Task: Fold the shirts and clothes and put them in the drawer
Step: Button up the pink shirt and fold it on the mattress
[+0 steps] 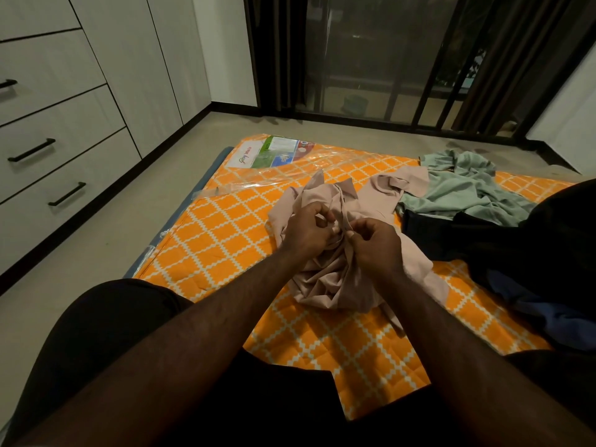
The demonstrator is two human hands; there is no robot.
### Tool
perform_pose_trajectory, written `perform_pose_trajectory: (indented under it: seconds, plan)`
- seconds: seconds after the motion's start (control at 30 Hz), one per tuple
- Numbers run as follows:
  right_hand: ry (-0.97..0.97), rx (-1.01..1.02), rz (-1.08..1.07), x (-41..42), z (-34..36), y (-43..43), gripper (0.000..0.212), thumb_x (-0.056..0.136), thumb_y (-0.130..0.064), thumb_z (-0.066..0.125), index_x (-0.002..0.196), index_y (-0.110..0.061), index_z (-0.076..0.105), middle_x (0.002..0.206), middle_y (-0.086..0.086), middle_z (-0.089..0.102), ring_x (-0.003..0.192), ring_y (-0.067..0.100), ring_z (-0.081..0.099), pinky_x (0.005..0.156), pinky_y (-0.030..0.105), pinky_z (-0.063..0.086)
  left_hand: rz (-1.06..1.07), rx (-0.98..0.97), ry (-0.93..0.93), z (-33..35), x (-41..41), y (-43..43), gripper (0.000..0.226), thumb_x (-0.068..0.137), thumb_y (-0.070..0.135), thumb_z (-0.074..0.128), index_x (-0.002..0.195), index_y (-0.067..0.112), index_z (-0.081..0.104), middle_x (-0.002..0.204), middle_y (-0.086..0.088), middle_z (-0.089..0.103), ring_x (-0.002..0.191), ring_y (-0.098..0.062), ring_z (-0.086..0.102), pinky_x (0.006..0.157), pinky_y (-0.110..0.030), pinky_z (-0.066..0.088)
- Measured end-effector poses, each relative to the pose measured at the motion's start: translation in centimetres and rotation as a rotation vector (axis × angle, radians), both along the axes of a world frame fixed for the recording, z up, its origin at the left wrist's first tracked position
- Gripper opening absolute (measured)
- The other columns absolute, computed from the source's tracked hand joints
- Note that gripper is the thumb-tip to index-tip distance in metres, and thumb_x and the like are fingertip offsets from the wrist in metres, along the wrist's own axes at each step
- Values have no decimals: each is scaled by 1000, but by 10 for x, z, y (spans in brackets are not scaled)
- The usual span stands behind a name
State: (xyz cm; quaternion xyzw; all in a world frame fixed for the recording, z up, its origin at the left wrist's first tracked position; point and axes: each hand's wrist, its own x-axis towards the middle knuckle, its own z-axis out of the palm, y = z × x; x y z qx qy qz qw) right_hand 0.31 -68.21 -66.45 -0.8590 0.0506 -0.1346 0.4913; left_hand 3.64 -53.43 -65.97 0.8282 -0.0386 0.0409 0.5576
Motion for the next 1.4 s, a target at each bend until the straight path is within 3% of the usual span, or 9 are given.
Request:
perform_pose_trajectory:
  seconds: [0.27, 0.43, 0.6, 0.8, 1.0, 1.2, 1.3, 1.4]
  plan:
    - [-12, -56, 27, -1, 1, 2, 13, 93, -9, 69, 100, -16, 78, 89, -6, 73, 85, 11, 68, 86, 40, 59, -68, -180, 60, -5, 3, -1, 19, 87, 5, 75, 91, 20, 64, 87, -14, 73, 83, -29, 74, 76, -56, 61]
    - [29, 72, 36, 1, -2, 1, 15, 91, -5, 70, 100, -14, 79, 92, 0, 77, 89, 14, 71, 85, 44, 61, -120, -281, 112, -2, 2, 0, 15, 91, -3, 68, 98, 9, 62, 96, -27, 70, 85, -35, 72, 79, -53, 61]
    - [81, 234, 43, 4, -2, -1, 16, 95, 0, 64, 98, -9, 78, 94, 7, 77, 90, 22, 73, 85, 49, 61, -102, -244, 115, -6, 3, -2, 16, 91, 1, 70, 94, 14, 63, 92, -17, 71, 88, -34, 73, 76, -51, 62]
    - [91, 219, 52, 4, -4, -2, 18, 95, -1, 64, 95, -15, 76, 95, 5, 76, 91, 22, 73, 85, 49, 62, -91, -222, 106, -7, 4, -2, 17, 89, 2, 72, 91, 17, 64, 91, -14, 72, 87, -31, 73, 76, -50, 63]
    - [54, 213, 28, 5, -7, -5, 14, 88, -6, 73, 93, -18, 78, 90, 2, 78, 87, 22, 75, 80, 52, 62, -134, -219, 98, -3, 1, 0, 23, 83, 7, 80, 99, 13, 64, 92, -15, 72, 86, -31, 72, 68, -38, 60]
    - [-61, 58, -7, 2, 0, -2, 16, 84, -11, 79, 94, -20, 71, 86, -6, 74, 82, 9, 72, 78, 39, 62, -118, -240, 133, -6, 3, -1, 25, 84, -2, 77, 94, 17, 63, 83, -9, 67, 81, -29, 71, 77, -52, 62]
    - [-172, -72, -9, -1, 5, 0, 15, 85, -16, 79, 98, -16, 72, 87, -5, 74, 81, 6, 71, 75, 29, 60, -103, -302, 191, -4, 1, 1, 21, 87, -3, 74, 96, 12, 62, 73, -5, 64, 69, -19, 65, 66, -35, 59]
    - [-196, -76, 30, 0, 6, -2, 17, 85, -13, 79, 101, -16, 73, 88, -7, 73, 83, 3, 71, 77, 26, 61, -76, -400, 255, -1, -1, 4, 20, 87, -1, 75, 98, 10, 62, 78, -7, 68, 68, -17, 67, 54, -25, 51]
